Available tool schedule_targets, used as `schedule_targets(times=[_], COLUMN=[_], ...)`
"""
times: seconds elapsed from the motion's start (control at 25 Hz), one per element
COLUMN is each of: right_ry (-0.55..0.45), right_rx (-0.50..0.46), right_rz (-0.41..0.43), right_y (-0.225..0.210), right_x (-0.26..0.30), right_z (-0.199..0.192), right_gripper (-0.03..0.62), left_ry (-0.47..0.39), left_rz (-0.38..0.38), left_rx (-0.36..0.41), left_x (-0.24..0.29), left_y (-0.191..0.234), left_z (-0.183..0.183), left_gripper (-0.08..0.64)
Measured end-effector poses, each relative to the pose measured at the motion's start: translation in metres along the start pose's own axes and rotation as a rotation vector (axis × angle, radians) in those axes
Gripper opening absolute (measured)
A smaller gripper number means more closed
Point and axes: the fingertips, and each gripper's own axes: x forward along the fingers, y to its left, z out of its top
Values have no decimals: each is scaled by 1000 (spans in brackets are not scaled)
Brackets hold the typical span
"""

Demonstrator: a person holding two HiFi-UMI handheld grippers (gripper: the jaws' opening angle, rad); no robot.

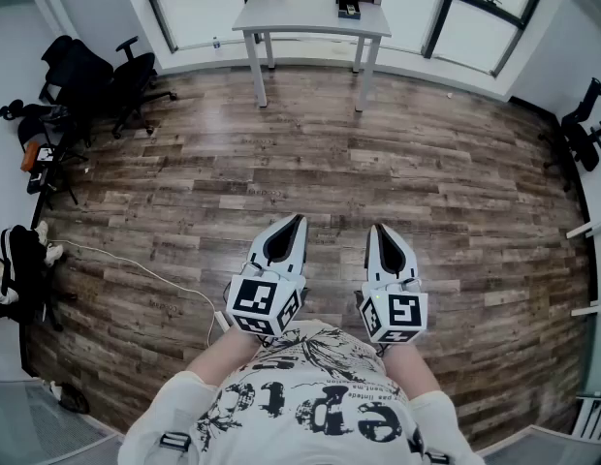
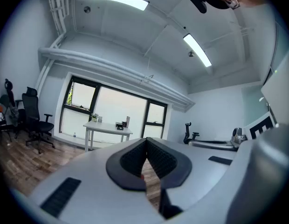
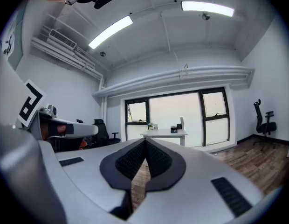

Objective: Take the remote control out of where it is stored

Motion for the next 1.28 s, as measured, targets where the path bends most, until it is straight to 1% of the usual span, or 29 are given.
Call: schedule_targets(times=[0.24, 0.4, 0.6, 0.8, 0.92, 1.08, 1.28], right_ry=[14, 7, -9, 7, 32, 57, 90], right_rx=[14, 12, 39, 37, 56, 76, 95], right_rz=[-5, -17, -41, -34, -35, -55, -86], right_y=[-4, -7, -16, -20, -25, -33, -48], right_x=[1, 0, 1, 0, 3, 14, 49], right_z=[-4, -5, -4, -12, -21, -31, -42], right_gripper=[2, 2, 2, 2, 2, 2, 2], left_ry=[-16, -19, -28, -20, 15, 91, 132], left_rz=[-20, -28, -34, -17, -16, -36, -51], left_rx=[-4, -9, -20, -42, -63, -126, -144], left_x=[6, 7, 11, 12, 20, 37, 74], left_y=[-5, -8, -9, -6, -4, 1, 22], left_z=[4, 3, 2, -2, -11, -33, -43], left_gripper=[11, 11, 11, 11, 11, 11, 11])
